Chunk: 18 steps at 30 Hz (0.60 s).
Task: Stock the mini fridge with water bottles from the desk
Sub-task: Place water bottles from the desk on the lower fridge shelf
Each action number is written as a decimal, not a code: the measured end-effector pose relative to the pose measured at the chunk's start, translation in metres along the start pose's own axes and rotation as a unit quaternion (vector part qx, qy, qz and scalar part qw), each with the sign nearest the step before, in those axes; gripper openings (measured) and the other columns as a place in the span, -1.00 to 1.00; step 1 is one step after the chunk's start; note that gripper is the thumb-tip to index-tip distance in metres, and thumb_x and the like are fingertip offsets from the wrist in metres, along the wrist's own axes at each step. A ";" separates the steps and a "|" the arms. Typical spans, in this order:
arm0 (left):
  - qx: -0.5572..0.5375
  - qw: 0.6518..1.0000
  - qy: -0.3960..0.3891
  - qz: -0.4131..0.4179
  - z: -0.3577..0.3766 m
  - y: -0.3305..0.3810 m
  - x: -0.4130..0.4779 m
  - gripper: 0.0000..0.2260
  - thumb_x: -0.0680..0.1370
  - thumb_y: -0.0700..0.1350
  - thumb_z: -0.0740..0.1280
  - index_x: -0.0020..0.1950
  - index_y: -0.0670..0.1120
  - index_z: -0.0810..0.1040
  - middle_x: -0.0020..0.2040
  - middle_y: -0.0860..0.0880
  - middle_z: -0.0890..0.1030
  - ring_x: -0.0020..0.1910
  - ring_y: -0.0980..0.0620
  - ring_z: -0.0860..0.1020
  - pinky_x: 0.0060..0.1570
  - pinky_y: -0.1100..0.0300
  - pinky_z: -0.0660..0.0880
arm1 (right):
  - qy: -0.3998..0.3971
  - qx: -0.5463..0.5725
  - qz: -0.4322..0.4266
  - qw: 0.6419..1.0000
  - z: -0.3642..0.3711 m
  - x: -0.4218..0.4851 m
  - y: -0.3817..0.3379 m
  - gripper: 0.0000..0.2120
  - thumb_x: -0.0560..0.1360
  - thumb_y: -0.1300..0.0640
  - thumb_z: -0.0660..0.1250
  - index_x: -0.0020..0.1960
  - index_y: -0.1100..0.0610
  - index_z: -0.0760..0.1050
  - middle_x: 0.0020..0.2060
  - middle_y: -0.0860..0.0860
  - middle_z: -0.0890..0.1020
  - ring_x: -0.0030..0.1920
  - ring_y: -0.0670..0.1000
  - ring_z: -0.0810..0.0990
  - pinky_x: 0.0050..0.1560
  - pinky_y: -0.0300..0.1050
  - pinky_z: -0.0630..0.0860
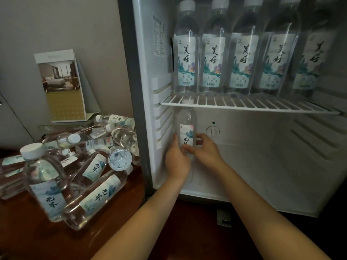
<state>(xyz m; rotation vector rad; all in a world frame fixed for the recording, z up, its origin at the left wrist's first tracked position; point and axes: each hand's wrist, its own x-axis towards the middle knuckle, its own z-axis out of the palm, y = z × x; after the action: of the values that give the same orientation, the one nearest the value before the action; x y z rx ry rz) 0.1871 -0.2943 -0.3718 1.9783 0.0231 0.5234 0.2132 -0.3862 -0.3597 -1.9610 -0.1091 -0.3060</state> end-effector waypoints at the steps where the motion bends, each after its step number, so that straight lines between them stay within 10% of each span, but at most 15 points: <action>1: -0.004 1.000 0.003 0.000 0.001 0.001 0.000 -0.52 0.58 -0.25 0.18 0.49 -0.14 0.17 0.33 -0.16 0.47 0.28 -0.11 0.46 0.18 0.15 0.38 | 0.004 -0.003 -0.002 1.000 0.001 0.004 0.001 -0.50 0.37 0.11 0.49 0.26 0.14 0.43 0.08 0.04 0.60 -0.02 -0.08 0.55 -0.01 -0.26 0.42; 18: 0.015 0.996 -0.085 0.002 0.007 -0.017 0.021 -0.36 0.49 -0.31 0.22 0.52 -0.04 0.09 0.36 -0.11 0.43 0.33 -0.07 0.43 0.30 -0.01 0.40 | -0.003 -0.039 0.011 0.999 0.010 0.033 -0.001 -0.51 0.37 0.07 0.49 0.21 0.19 0.42 0.12 0.11 0.60 0.05 0.04 0.60 0.09 -0.07 0.54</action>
<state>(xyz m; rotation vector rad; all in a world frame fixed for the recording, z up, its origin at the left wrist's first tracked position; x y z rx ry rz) 0.2121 -0.2872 -0.3814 2.0470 -0.0802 0.3576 0.2461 -0.3791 -0.3541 -2.0386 -0.0817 -0.2935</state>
